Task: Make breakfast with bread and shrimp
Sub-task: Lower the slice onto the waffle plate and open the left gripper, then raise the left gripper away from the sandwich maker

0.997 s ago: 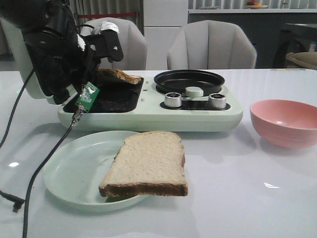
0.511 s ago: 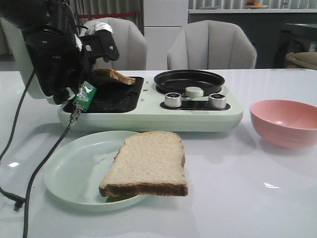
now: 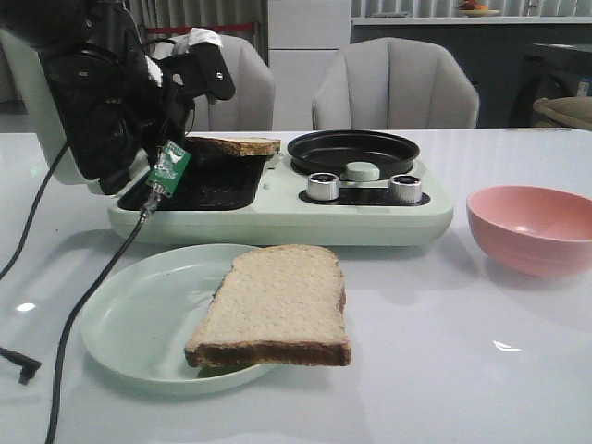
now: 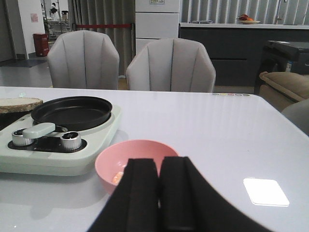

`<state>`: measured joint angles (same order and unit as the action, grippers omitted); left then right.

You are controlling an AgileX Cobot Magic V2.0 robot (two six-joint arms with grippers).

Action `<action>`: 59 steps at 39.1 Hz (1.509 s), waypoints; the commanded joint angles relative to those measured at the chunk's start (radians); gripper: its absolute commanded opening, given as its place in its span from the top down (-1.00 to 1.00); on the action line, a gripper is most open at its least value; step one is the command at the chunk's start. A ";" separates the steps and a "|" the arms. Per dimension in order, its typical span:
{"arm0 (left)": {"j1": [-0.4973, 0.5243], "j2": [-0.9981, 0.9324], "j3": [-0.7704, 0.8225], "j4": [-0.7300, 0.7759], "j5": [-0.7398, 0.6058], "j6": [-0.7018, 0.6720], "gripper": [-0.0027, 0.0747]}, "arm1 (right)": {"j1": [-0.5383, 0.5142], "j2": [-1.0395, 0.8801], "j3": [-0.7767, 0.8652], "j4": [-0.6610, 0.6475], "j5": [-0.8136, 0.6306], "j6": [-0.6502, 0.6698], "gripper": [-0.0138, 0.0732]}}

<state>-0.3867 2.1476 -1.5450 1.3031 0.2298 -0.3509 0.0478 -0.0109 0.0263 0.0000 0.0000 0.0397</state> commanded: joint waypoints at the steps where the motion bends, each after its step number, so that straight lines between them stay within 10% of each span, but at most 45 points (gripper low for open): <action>1: -0.002 -0.051 -0.010 -0.032 0.034 -0.014 -0.67 | -0.005 -0.021 -0.016 -0.015 -0.088 -0.008 0.34; 20: -0.036 -0.121 -0.010 -0.444 0.237 0.216 -0.67 | -0.005 -0.021 -0.016 -0.015 -0.088 -0.008 0.34; 59: -0.144 -0.648 0.084 -0.626 0.345 0.216 -0.67 | -0.005 -0.021 -0.016 -0.015 -0.088 -0.008 0.34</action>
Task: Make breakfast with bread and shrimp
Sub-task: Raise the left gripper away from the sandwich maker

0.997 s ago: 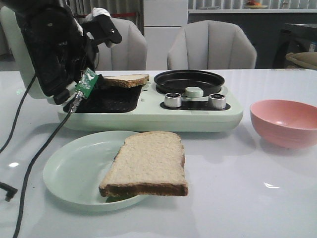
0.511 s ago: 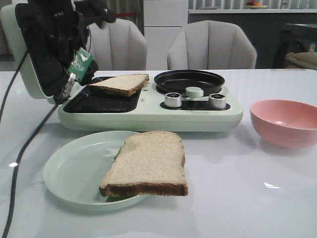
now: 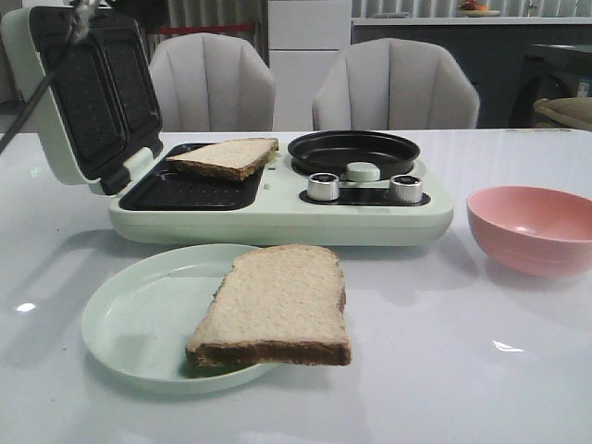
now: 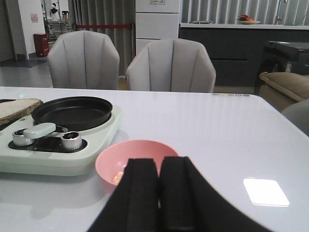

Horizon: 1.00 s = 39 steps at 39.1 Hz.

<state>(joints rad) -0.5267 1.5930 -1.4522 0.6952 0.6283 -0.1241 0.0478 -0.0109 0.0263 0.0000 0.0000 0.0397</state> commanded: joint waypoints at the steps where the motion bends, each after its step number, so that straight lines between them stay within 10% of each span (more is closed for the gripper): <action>1: -0.004 -0.114 0.002 -0.028 -0.064 -0.010 -0.67 | -0.005 -0.021 -0.016 -0.015 -0.088 -0.008 0.34; 19: 0.048 -0.513 0.328 -0.439 -0.202 0.226 -0.67 | -0.005 -0.021 -0.016 -0.015 -0.088 -0.008 0.34; 39: 0.060 -0.949 0.669 -0.518 -0.197 0.240 -0.67 | -0.005 -0.021 -0.016 -0.015 -0.088 -0.008 0.34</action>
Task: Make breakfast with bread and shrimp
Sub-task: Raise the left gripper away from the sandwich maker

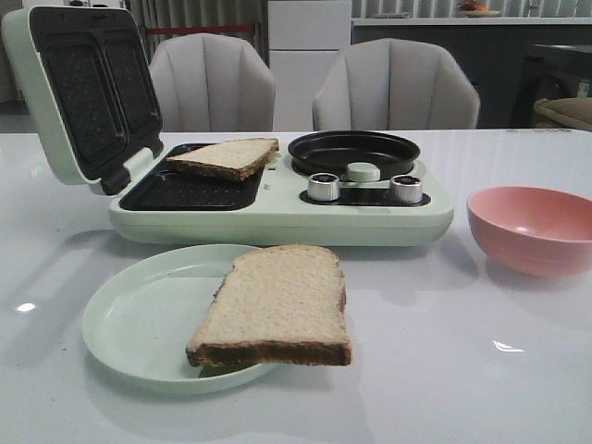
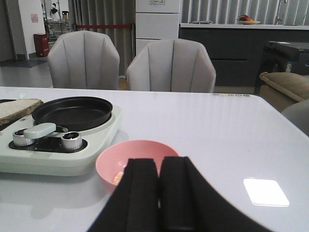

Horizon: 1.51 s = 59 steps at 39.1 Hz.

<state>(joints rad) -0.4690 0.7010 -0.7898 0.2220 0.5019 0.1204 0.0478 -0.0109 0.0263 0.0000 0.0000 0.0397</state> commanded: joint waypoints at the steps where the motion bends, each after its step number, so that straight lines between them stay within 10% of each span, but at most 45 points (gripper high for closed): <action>1: 0.002 -0.080 0.022 -0.055 -0.070 -0.004 -0.67 | -0.005 -0.021 -0.016 -0.015 -0.088 -0.008 0.34; 25: 0.002 -0.703 0.357 -0.154 -0.066 -0.004 -0.67 | -0.005 -0.021 -0.016 -0.015 -0.088 -0.008 0.34; 43: 0.002 -0.716 0.415 -0.204 -0.068 -0.004 -0.67 | -0.004 -0.018 -0.047 0.000 -0.278 0.021 0.34; 59: 0.002 -0.716 0.415 -0.204 -0.068 -0.004 -0.67 | -0.004 0.195 -0.333 0.000 0.093 0.053 0.34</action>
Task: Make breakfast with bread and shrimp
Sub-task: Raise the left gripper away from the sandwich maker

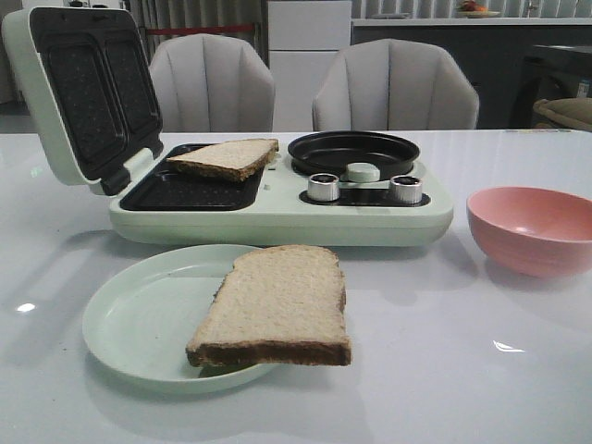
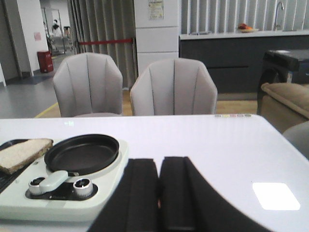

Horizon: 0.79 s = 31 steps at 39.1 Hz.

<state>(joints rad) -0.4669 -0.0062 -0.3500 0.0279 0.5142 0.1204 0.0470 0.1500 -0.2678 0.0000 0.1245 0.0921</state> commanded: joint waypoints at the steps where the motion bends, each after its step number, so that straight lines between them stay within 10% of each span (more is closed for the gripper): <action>1: 0.000 -0.008 -0.024 -0.010 -0.080 -0.004 -0.67 | -0.003 0.036 -0.037 0.000 -0.031 0.001 0.34; 11: 0.000 -0.008 -0.024 -0.010 -0.080 -0.004 -0.67 | -0.003 0.053 -0.041 0.006 0.022 0.001 0.27; 22: 0.000 -0.008 -0.024 -0.010 -0.080 -0.004 -0.67 | 0.009 0.182 -0.117 0.006 0.093 0.001 -0.65; 31: 0.000 -0.008 -0.024 -0.010 -0.080 -0.004 -0.67 | 0.103 0.407 -0.234 0.095 0.212 0.001 -0.67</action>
<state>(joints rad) -0.4669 -0.0062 -0.3500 0.0279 0.5119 0.1204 0.1254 0.4688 -0.4257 0.0442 0.3577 0.0942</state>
